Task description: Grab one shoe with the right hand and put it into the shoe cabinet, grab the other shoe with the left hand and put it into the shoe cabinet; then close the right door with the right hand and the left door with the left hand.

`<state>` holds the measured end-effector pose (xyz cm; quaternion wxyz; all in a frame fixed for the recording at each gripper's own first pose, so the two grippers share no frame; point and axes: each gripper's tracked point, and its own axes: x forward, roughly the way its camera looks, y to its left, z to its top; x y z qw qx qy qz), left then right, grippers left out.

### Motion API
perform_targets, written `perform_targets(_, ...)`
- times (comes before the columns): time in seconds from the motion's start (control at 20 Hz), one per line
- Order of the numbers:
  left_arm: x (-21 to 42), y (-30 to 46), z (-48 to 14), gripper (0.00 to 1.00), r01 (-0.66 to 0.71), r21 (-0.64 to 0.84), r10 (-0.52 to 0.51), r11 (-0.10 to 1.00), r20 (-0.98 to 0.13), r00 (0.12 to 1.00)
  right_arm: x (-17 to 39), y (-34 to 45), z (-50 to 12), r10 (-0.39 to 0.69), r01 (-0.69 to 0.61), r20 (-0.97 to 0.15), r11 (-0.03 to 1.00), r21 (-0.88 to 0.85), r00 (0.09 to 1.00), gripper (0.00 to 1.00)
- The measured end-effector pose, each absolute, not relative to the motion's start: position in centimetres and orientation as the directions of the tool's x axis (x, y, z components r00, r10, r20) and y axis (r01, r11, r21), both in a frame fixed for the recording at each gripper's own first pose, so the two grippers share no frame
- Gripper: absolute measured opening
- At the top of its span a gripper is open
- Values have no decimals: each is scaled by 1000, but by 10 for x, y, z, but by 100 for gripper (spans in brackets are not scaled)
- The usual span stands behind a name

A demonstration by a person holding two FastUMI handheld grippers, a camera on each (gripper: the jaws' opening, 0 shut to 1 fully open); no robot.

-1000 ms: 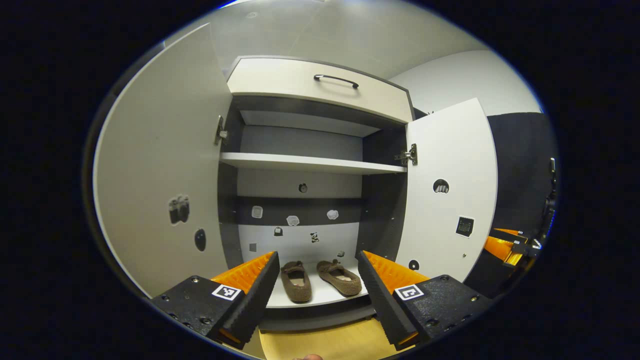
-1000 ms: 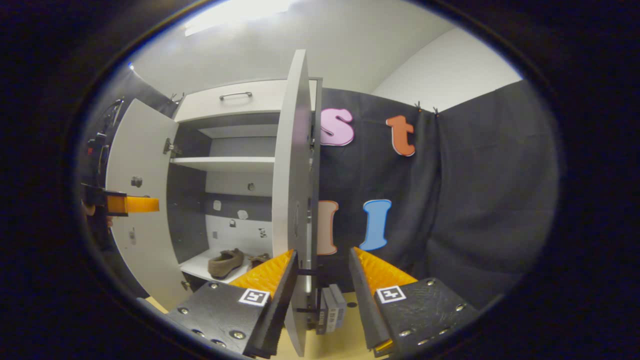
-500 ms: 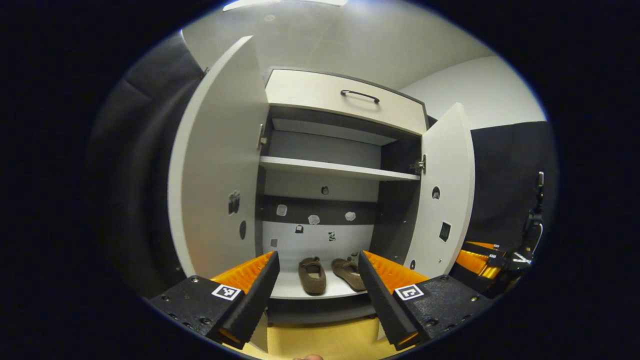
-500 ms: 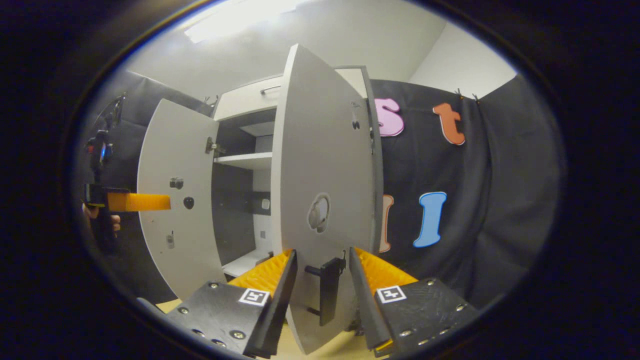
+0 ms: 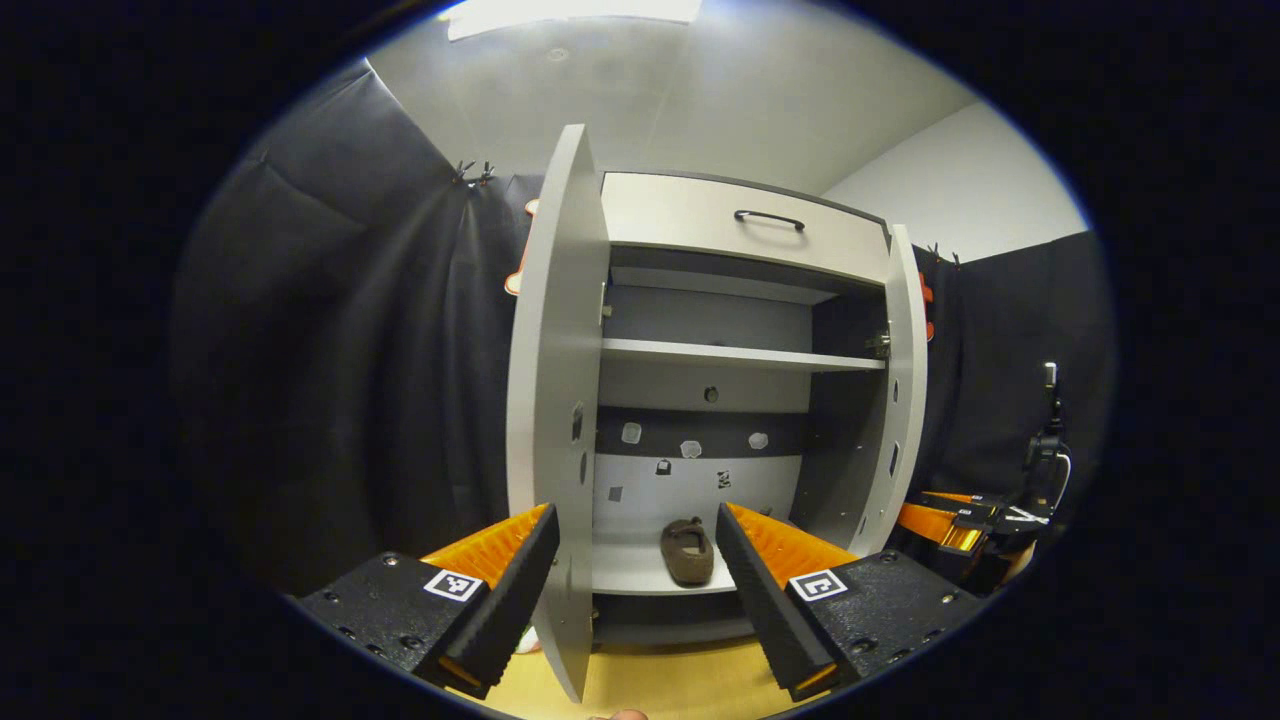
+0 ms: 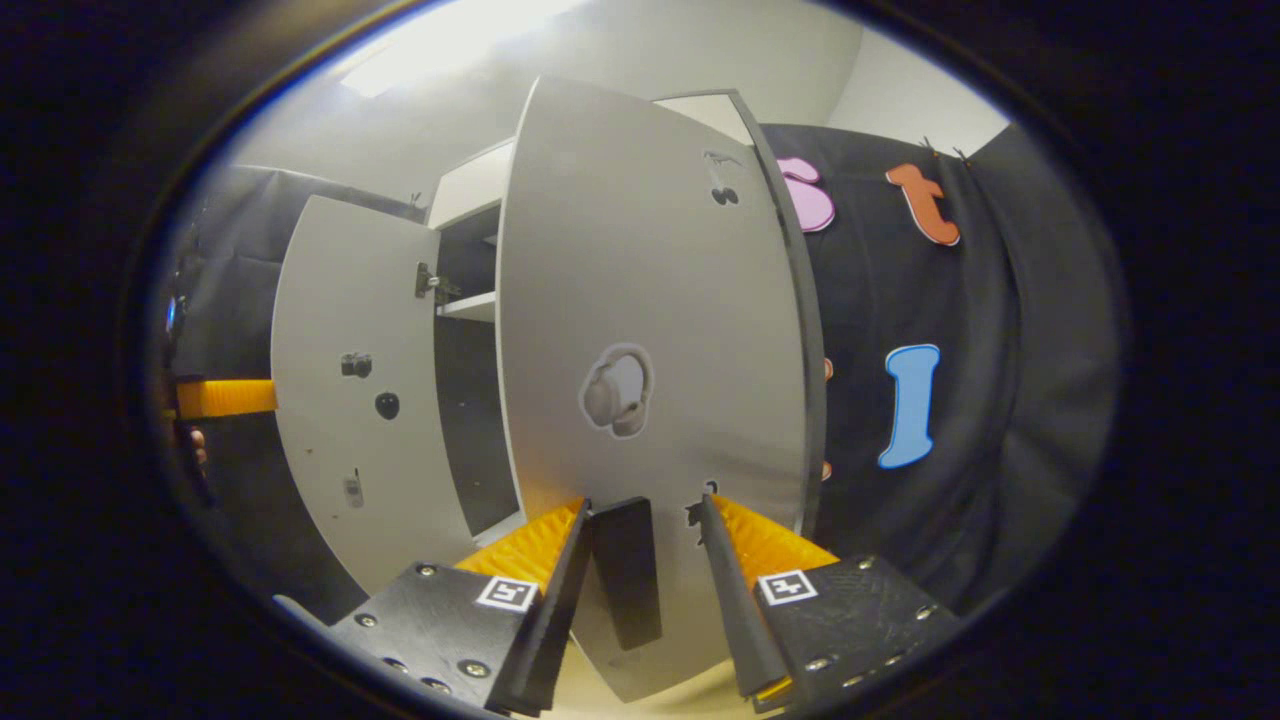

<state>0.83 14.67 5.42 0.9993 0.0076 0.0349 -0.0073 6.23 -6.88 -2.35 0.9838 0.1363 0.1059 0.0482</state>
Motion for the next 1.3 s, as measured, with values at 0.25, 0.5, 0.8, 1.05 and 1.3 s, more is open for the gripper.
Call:
perform_targets(0.25,-5,162,57,92,-21,23,22,1000,-69,997,82,-48,-26,156,-95,-183,949,302,971,72)
perform_targets(0.5,-19,199,67,96,-113,62,116,992,-47,992,103,-32,-31,163,-96,-184,941,324,969,72)
perform_targets(0.8,-19,254,52,92,-217,67,221,974,-71,973,119,-25,-38,148,-78,-192,940,332,970,72)
perform_targets(1.05,-1,277,20,93,-208,-16,204,978,-139,969,127,-17,-42,136,-62,-193,937,344,972,72)
perform_targets(1.3,16,279,-6,97,-158,-40,148,987,-191,970,137,-12,-43,115,-41,-196,937,346,974,72)
